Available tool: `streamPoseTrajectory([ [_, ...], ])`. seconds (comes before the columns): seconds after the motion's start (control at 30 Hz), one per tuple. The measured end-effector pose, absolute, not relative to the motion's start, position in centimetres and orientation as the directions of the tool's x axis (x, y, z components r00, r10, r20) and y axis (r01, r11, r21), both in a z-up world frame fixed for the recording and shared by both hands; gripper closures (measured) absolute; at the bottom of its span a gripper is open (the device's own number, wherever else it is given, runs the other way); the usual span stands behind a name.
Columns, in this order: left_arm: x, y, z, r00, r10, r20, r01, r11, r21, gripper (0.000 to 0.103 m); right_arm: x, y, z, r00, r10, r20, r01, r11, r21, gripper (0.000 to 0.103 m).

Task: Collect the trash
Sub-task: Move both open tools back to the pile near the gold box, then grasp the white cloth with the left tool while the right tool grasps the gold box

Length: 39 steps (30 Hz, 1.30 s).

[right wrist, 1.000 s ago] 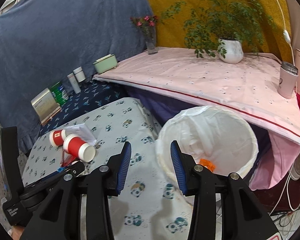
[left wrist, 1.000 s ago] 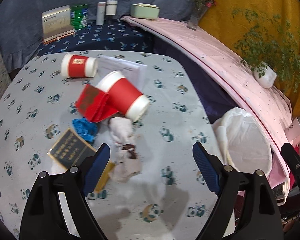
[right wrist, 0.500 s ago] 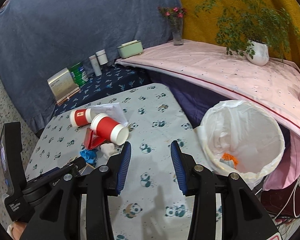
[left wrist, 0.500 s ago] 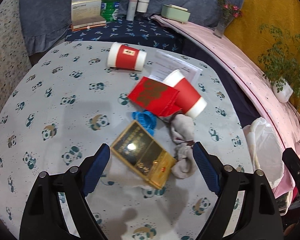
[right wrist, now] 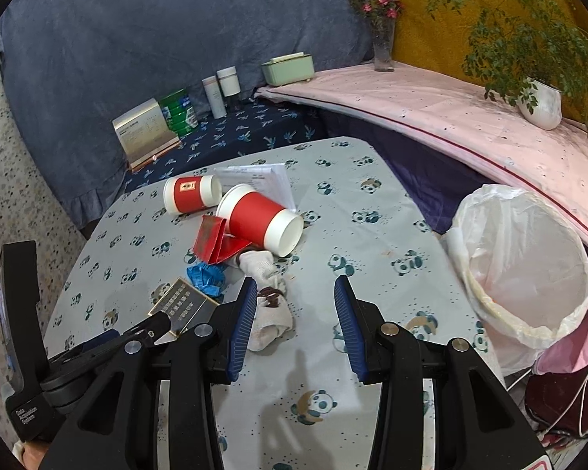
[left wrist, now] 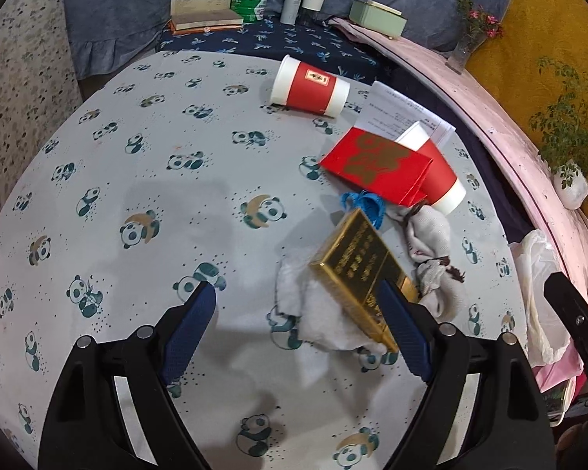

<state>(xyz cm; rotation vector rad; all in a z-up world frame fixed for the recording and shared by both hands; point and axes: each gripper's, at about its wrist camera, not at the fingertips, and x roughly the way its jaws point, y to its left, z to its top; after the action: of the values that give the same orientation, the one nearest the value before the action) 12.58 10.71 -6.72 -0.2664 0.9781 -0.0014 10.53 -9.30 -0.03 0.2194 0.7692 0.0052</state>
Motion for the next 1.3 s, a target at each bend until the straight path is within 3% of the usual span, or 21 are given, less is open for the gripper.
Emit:
streamPoseTrajectory([
  [0.27,12.5,11.2,-8.2,0.532,-0.134,-0.836,-0.101,0.971,-0.219,0.023,11.5,-7.4,-1.5,0.693,0.109,-0.712,0.047,0.98,0.195,0.063],
  [0.43,12.8,11.2,-8.7,0.514,-0.158,-0.843,-0.079,0.97,-0.231,0.032,12.1,-6.9,-2.5,0.676,0.113,-0.728,0.043,0.981,0.191,0.063],
  [0.7,12.9,11.4,-9.8,0.493,-0.164,-0.854,-0.074,0.971,-0.229,0.033,13.4,-6.2,-4.1,0.651,0.119,-0.75,0.033,0.982,0.184,0.063],
  [0.77,13.1,11.5,-9.8,0.493,-0.168,-0.854,-0.067,0.971,-0.229,0.039,13.7,-6.1,-4.5,0.643,0.121,-0.756,0.031,0.982,0.184,0.063],
  [0.87,13.5,11.7,-9.8,0.488,-0.184,-0.853,-0.049,0.97,-0.237,0.055,14.0,-5.7,-4.8,0.634,0.137,-0.761,0.022,0.981,0.194,0.063],
  [1.03,14.0,11.8,-9.8,0.476,-0.225,-0.85,-0.031,0.962,-0.272,0.09,13.9,-4.3,-4.6,0.635,0.182,-0.75,-0.036,0.978,0.206,0.062],
  [1.3,14.8,12.8,-9.4,0.488,-0.215,-0.846,-0.046,0.961,-0.271,0.094,14.3,-1.9,-5.3,0.611,0.227,-0.759,-0.11,0.973,0.202,0.062],
])
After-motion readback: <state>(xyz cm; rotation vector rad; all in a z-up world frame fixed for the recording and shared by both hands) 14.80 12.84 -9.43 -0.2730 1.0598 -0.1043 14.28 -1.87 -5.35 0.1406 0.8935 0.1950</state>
